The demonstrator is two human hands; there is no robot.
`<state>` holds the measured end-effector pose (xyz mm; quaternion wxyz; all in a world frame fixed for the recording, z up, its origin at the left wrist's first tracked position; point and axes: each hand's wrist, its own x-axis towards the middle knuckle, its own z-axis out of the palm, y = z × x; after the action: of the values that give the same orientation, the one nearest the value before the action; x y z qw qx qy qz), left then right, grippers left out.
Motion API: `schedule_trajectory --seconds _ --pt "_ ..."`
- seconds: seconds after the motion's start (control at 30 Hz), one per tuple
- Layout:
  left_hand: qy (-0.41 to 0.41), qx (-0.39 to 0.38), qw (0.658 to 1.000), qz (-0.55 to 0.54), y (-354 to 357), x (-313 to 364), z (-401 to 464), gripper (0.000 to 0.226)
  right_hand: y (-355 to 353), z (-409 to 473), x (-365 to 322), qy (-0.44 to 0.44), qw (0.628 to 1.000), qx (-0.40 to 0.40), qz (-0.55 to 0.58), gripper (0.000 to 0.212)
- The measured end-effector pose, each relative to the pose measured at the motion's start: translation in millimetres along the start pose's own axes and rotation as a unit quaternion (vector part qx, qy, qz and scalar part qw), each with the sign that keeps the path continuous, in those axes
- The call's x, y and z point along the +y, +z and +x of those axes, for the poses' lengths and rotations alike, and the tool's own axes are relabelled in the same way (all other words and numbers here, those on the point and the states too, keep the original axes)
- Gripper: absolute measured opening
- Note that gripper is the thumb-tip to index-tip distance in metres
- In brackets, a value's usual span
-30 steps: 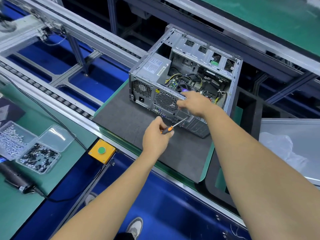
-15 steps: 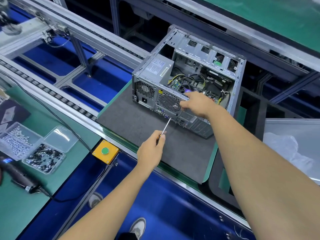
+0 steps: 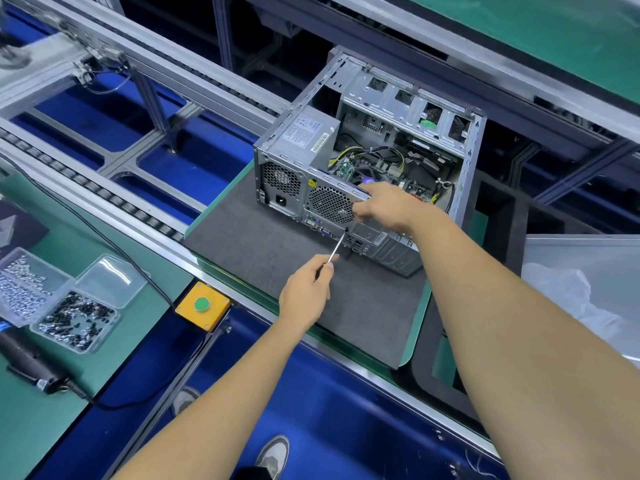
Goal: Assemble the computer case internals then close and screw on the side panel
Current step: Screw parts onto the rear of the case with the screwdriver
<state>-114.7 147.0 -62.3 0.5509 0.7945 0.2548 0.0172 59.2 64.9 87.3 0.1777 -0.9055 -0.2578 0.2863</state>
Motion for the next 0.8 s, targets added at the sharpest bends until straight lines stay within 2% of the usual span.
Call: schedule_trajectory --seconds 0.13,0.3,0.47,0.57,0.67,0.8 --pt "-0.004 -0.001 1.000 0.003 0.7 -1.2 0.1 0.029 -0.1 -2.1 -1.2 0.001 1.000 0.003 -0.007 0.042" --pt "-0.012 0.005 1.000 -0.016 1.4 -0.6 1.4 0.030 -0.8 -4.3 -1.5 0.000 1.000 0.000 -0.008 0.038" --pt "-0.017 0.003 1.000 -0.013 2.5 3.6 4.5 0.030 -1.1 -4.1 -2.1 0.002 1.000 -0.001 -0.008 0.011" --pt "-0.018 0.003 0.999 -0.035 0.8 0.0 2.3 0.031 -0.7 -2.8 -1.5 0.001 1.000 -0.003 -0.013 0.013" --pt "-0.023 0.007 0.998 -0.059 -1.2 -1.4 0.4 0.030 0.3 -2.4 -1.0 0.014 1.000 -0.001 0.001 0.032" --pt "-0.021 0.003 0.998 -0.055 -2.1 1.8 1.8 0.029 0.7 -0.8 0.1 0.017 1.000 0.000 0.003 0.032"
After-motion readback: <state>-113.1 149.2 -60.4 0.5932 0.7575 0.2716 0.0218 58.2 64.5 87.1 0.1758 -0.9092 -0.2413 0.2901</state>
